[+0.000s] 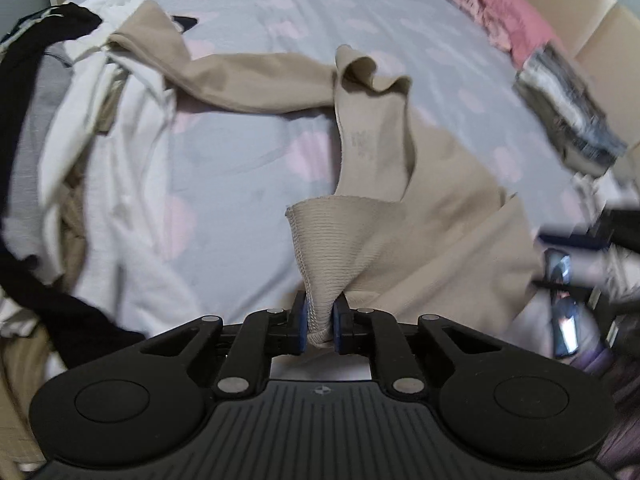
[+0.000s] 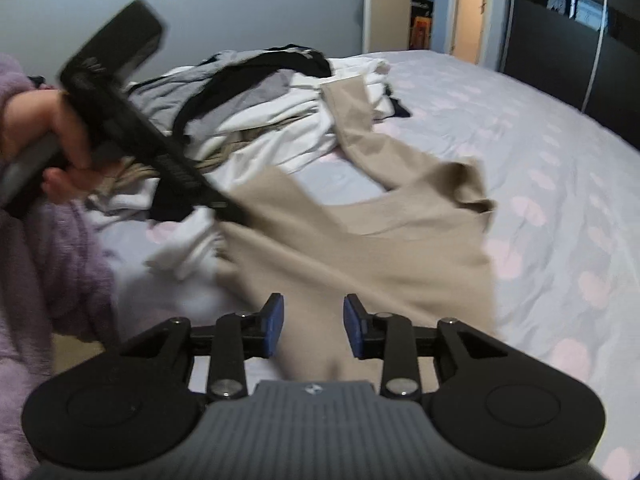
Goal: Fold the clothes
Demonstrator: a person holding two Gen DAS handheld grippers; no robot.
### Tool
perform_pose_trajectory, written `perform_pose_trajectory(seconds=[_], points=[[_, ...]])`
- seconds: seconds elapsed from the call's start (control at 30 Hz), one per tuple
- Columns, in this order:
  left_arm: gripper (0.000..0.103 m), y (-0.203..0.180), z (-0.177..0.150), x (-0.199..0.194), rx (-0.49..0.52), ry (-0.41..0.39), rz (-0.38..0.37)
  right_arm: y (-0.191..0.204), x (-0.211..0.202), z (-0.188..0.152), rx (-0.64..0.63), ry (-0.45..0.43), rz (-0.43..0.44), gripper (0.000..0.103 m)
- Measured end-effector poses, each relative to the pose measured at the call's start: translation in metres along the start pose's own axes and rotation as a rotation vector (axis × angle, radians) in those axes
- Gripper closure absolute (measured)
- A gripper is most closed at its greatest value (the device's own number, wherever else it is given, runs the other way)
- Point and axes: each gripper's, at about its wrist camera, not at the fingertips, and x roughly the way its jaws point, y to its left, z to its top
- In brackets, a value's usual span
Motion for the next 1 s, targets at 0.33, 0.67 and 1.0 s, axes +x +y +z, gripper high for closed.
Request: perform_pose_trajectory(seconds=[0.33,0.67,1.0], points=[[0.094,0.063,-0.017,0.018,-0.091,0.113,0.048,-0.047,0.043,0.057,-0.372,0.129,-0.158,0.068],[0.093,0.071,-0.015,0.052,-0.048,0.197,0.021,-0.068,0.151,0.136,-0.944,0.280,-0.080,0.059],[0.092,0.073,-0.017,0.057,-0.019,0.210,0.002,-0.068,0.271,0.183,-1.123,0.515,0.129,0.058]])
